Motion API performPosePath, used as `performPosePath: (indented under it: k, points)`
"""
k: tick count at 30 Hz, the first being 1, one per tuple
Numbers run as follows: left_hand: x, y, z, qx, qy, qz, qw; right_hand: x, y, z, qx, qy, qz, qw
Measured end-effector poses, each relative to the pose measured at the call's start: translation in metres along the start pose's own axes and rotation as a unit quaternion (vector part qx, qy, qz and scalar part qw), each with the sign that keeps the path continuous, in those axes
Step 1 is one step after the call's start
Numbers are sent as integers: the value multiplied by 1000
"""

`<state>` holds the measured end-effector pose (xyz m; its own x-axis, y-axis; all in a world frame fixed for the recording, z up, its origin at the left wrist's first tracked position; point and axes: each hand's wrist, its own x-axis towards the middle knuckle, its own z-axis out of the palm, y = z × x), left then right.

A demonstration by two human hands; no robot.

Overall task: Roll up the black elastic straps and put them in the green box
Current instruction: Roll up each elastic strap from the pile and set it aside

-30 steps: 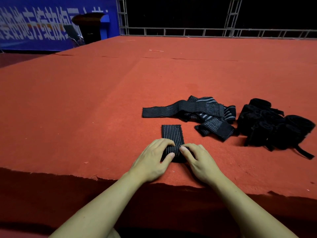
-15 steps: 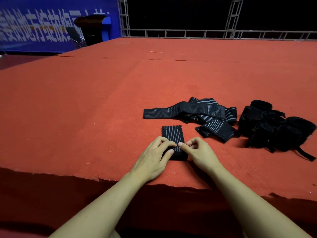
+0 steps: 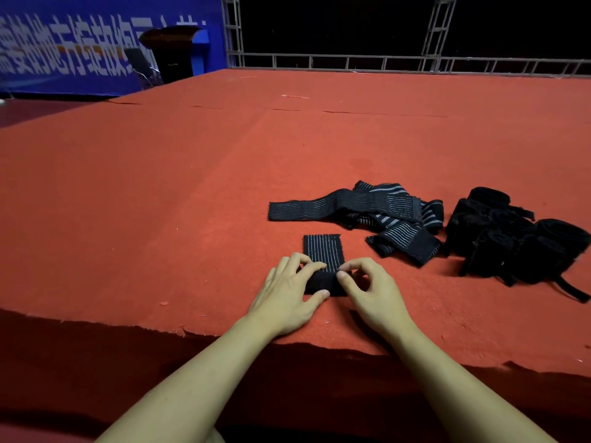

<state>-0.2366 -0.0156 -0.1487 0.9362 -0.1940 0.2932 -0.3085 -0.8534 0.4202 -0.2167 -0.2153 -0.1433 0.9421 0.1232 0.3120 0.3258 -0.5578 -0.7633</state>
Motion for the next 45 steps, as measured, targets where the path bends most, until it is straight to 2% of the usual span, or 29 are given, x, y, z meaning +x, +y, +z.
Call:
performPosePath:
  k: [8,16,24,31,37,41,45]
  points:
    - [3,0,0,-3,-6,-26,1000,1,2,-1,-93,-82,-28,992]
    - [2,1,-2,-49,21,-29,998,1,1,1,-74,-74,5,995]
    - [1,2,-4,-75,20,-38,996,3,4,5,-81,-69,-23,994]
    - [-5,6,-8,-104,22,28,994,0,4,3,-79,-69,-43,994]
    - [-1,5,-7,-121,43,-16,992,0,0,3,-51,-67,-32,996]
    - [2,3,-3,-113,72,-39,990,-3,-1,1,-84,-76,-40,993]
    - [1,3,-4,-93,63,-56,992,-3,-4,1,-127,-94,-58,986]
